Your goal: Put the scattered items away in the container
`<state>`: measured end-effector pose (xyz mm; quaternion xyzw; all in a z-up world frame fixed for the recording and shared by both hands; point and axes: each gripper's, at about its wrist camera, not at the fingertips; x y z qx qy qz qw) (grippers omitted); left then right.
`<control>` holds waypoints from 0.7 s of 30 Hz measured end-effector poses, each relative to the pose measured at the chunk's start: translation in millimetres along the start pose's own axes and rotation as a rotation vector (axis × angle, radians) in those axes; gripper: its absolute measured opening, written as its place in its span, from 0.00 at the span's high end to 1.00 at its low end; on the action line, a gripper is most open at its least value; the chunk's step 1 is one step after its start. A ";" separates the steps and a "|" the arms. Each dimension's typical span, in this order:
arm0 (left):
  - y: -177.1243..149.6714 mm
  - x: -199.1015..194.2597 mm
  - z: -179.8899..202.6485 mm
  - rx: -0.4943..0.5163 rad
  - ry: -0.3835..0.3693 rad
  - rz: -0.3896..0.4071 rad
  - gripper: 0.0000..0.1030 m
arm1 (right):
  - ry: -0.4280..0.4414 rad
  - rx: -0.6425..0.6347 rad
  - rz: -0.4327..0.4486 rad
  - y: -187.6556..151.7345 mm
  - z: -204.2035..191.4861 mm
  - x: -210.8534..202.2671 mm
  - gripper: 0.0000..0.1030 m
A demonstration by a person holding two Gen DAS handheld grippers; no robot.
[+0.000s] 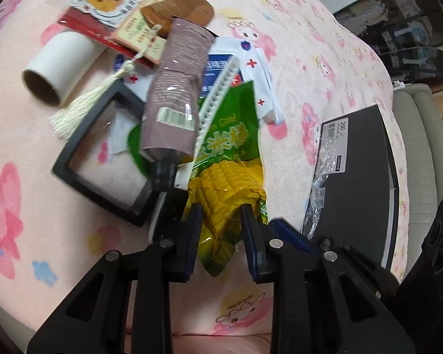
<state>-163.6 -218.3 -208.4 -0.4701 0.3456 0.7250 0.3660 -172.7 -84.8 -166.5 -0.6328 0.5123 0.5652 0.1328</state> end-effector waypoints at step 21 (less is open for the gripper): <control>10.2 12.7 -11.7 -0.060 -0.043 -0.047 0.70 | -0.154 -0.026 0.036 17.2 0.3 -0.1 0.84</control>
Point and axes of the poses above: each gripper's, at about its wrist camera, not at the fingertips, and x roughly the way its jaws point, z to its right, y to its top, and after that the axes turned 12 degrees about y, right-handed
